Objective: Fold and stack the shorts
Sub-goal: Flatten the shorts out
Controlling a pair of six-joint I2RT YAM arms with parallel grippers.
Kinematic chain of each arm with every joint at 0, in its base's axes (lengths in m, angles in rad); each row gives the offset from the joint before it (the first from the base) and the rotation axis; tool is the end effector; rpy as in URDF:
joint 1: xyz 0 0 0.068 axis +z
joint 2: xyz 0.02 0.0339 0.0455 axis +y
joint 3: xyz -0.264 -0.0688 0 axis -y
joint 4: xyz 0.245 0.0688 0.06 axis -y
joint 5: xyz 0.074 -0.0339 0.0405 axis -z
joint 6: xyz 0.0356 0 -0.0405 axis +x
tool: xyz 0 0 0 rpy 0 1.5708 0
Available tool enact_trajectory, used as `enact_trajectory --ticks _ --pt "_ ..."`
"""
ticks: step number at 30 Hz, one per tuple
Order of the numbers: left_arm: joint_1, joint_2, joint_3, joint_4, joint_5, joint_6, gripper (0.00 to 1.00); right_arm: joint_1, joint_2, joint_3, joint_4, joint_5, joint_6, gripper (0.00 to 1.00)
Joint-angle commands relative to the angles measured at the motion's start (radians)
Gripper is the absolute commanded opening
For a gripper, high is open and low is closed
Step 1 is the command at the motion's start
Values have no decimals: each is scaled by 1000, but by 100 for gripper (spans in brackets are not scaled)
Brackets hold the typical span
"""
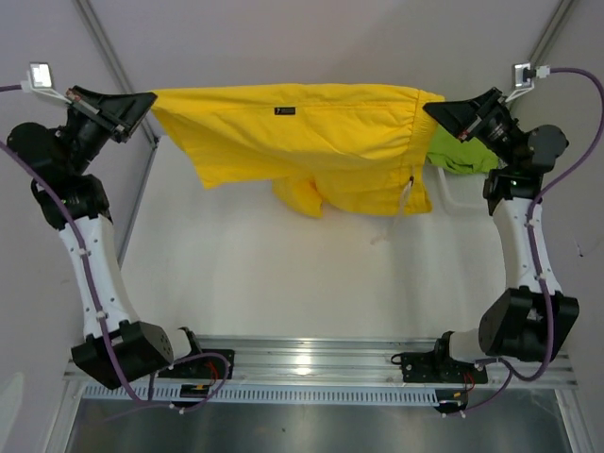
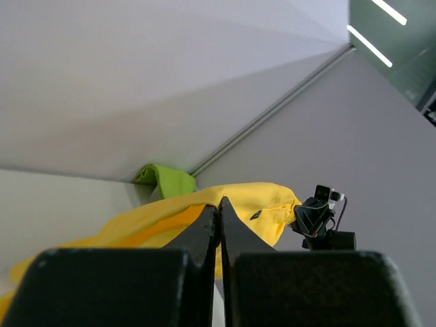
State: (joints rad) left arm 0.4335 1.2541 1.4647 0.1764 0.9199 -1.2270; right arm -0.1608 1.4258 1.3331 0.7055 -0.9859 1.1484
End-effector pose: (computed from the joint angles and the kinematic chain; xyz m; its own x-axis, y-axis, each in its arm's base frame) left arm 0.2418 0.0807 0.5103 -0.2744 -0.7556 -0.5948 0.4620 0.4389 -0.7707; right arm 0.3088 -0.0200 0.4657 -0.3007 0.5589 -0.7728 -0.7576 0.3522 0.5496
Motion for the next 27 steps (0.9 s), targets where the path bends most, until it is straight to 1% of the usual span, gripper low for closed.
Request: enact_trajectory --ticks 1,2,3,4,5,7,9,11,13,14,16,17,19,24,27 --pt "63 -79 54 118 60 -165 0 -16 -165 14 11 24 -74 0" --pt "98 -97 59 132 83 -192 0 -16 -195 46 -130 54 -169 0" --pt "117 -105 69 144 97 -218 0 -16 -224 60 -190 71 -211 0" --pt "135 -111 72 162 108 -282 0 -16 -267 69 -228 84 -239 0" --pt "169 -119 72 208 122 -317 0 -16 -283 78 -271 98 -252 0" --pt "189 -120 65 244 145 -385 0 -16 -300 81 -282 93 -250 0" --pt "192 -131 46 270 134 -405 0 -14 -312 43 -204 82 -189 0" --pt "192 -142 -12 403 114 -485 0 -14 -335 18 -163 95 -180 0" --pt "194 -139 -58 509 91 -576 0 -13 -341 17 -191 119 -211 0" --pt "194 -133 -55 532 89 -578 0 -11 -325 26 -225 128 -222 0" --pt "194 -113 -43 508 76 -536 0 -11 -283 60 -236 122 -219 0" --pt "194 -102 -38 471 70 -517 0 -11 -260 67 -221 116 -196 0" --pt "194 -70 -35 448 50 -484 0 -11 -196 75 -181 113 -159 0" --pt "192 -4 -38 440 20 -440 0 10 -43 123 -135 116 -121 0" --pt "179 19 -27 448 19 -419 0 24 13 156 -89 104 -92 0"
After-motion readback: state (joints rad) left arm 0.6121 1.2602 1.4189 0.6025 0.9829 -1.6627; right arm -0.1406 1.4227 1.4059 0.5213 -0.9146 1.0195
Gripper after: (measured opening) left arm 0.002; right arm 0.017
